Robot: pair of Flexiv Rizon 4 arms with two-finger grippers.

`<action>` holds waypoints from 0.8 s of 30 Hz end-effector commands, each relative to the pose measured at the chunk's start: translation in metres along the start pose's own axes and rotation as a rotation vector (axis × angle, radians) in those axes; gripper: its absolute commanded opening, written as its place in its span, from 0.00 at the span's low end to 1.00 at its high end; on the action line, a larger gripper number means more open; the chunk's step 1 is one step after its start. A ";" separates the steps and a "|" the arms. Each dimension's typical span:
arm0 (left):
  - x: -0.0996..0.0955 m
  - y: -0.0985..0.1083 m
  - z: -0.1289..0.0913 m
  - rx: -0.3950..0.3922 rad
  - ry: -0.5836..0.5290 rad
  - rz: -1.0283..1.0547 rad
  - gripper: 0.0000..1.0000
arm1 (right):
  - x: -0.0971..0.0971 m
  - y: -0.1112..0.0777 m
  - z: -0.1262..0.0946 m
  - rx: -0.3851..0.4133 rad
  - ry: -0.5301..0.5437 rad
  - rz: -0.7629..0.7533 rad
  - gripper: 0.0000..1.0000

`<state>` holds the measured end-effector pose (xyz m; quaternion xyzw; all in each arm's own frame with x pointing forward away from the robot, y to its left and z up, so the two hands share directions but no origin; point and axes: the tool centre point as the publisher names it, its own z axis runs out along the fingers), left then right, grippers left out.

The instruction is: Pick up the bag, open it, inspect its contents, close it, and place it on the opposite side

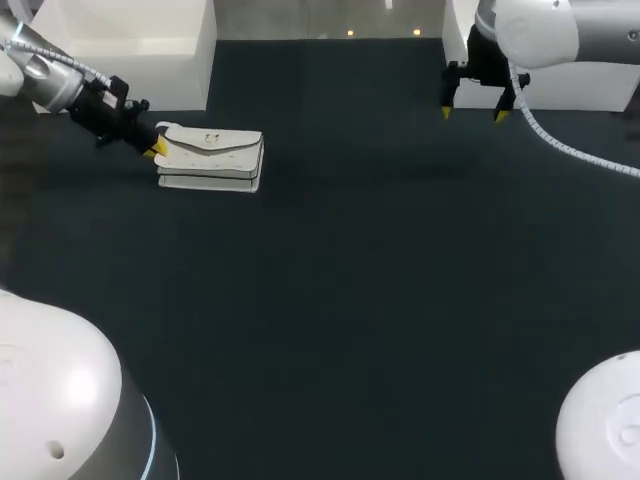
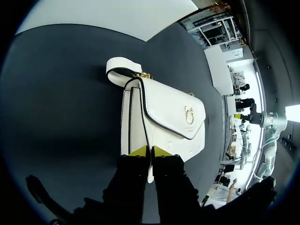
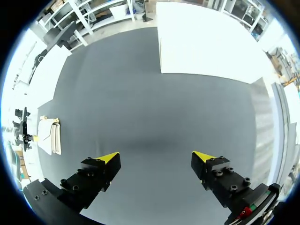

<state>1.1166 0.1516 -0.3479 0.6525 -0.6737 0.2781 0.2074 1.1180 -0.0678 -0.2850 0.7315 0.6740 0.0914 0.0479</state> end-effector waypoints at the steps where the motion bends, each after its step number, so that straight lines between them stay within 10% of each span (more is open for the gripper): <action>1: -0.013 -0.009 -0.005 -0.010 0.016 -0.004 0.00 | -0.011 0.000 -0.003 -0.078 0.004 0.017 1.00; 24: -0.071 -0.034 -0.060 0.016 0.080 -0.018 0.00 | -0.019 0.004 -0.006 -0.063 0.012 0.029 1.00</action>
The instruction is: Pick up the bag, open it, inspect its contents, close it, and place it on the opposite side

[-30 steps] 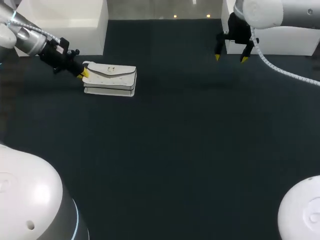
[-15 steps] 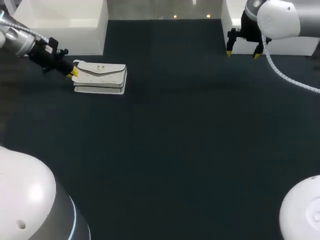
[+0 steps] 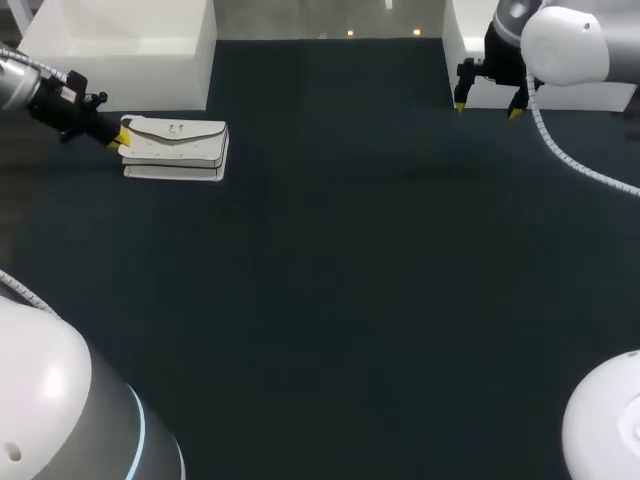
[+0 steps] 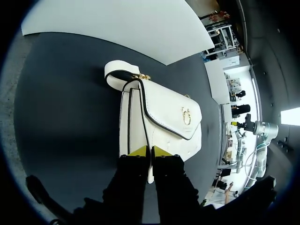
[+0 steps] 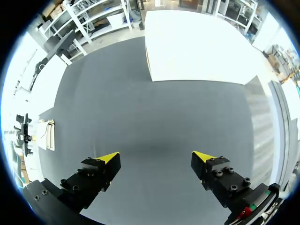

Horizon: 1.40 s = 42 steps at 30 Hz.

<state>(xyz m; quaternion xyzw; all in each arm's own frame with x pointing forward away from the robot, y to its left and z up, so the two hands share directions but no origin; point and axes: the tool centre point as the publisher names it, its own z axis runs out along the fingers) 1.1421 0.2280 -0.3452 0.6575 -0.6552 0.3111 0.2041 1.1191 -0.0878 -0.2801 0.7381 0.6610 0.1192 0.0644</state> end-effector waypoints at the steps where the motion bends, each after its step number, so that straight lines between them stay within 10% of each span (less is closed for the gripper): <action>1: -0.015 -0.009 -0.013 -0.045 0.035 -0.005 0.00 | 0.001 0.000 -0.001 0.001 -0.004 0.001 1.00; 42: -0.086 -0.017 -0.077 -0.136 -0.042 -0.088 0.00 | 0.001 0.000 -0.001 0.001 -0.004 0.001 1.00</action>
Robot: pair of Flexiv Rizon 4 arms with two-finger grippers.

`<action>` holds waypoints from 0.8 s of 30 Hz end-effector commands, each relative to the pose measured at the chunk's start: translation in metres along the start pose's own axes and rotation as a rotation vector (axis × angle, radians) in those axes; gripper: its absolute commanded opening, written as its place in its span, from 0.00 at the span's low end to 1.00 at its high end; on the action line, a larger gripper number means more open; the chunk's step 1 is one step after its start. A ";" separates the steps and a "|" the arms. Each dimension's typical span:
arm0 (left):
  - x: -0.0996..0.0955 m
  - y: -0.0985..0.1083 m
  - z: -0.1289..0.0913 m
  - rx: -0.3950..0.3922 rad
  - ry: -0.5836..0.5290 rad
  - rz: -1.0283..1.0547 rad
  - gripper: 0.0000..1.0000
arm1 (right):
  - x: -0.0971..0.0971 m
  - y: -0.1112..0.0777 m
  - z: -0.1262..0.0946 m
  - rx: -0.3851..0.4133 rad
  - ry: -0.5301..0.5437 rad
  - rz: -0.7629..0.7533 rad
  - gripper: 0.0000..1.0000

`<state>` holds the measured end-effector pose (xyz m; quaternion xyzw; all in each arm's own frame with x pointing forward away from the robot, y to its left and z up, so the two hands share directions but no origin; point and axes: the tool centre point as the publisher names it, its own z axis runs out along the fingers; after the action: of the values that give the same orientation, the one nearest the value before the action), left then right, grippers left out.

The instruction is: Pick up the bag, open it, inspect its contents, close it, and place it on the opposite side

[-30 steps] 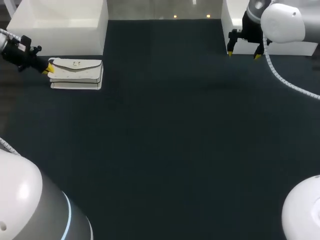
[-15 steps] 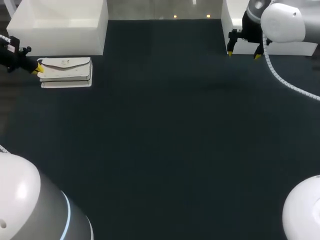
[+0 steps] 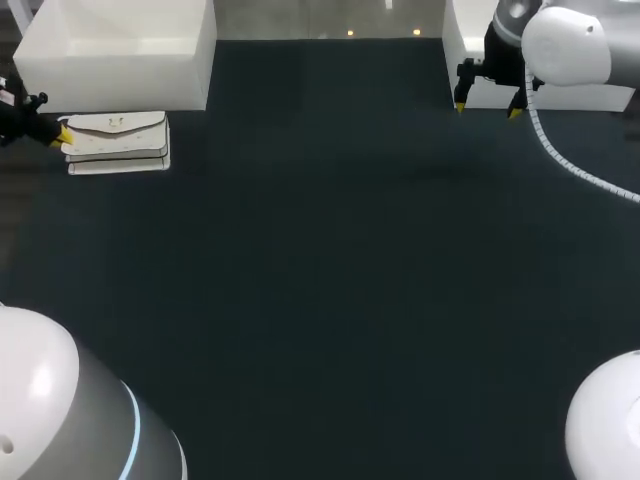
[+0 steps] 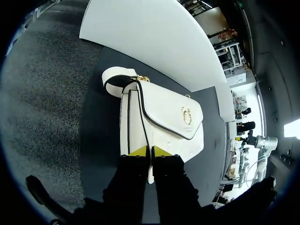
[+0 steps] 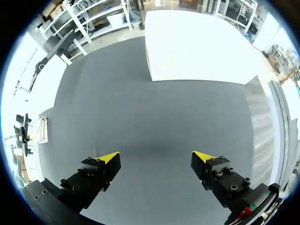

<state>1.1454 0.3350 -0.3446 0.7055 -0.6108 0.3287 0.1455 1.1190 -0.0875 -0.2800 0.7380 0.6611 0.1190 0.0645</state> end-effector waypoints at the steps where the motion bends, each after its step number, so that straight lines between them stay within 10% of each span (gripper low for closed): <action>1: -0.008 -0.008 -0.004 -0.286 0.010 -0.007 0.00 | 0.001 0.000 0.000 0.001 -0.004 0.001 1.00; 3: -0.008 -0.008 -0.004 -0.289 0.009 -0.009 0.04 | 0.001 0.000 0.000 0.001 -0.004 0.001 1.00; 4: -0.008 -0.007 -0.005 -0.289 0.009 -0.010 0.35 | 0.001 0.000 0.000 0.001 -0.004 0.001 1.00; 7: -0.008 -0.007 -0.005 -0.268 0.006 -0.011 0.55 | 0.001 0.000 0.000 0.001 -0.004 0.001 1.00; 9: -0.006 -0.007 -0.007 -0.257 0.004 -0.011 0.96 | 0.001 0.000 0.000 0.001 -0.004 0.001 1.00; 10: -0.005 -0.006 -0.007 -0.249 0.001 -0.012 1.00 | 0.001 0.000 0.000 0.001 -0.004 0.001 1.00; 24: 0.012 0.018 -0.021 -0.187 -0.091 -0.051 0.99 | 0.001 0.000 0.000 0.001 -0.004 0.001 1.00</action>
<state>1.1224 0.3383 -0.3325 0.7226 -0.6139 0.2737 0.1612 1.1190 -0.0876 -0.2801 0.7380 0.6611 0.1192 0.0645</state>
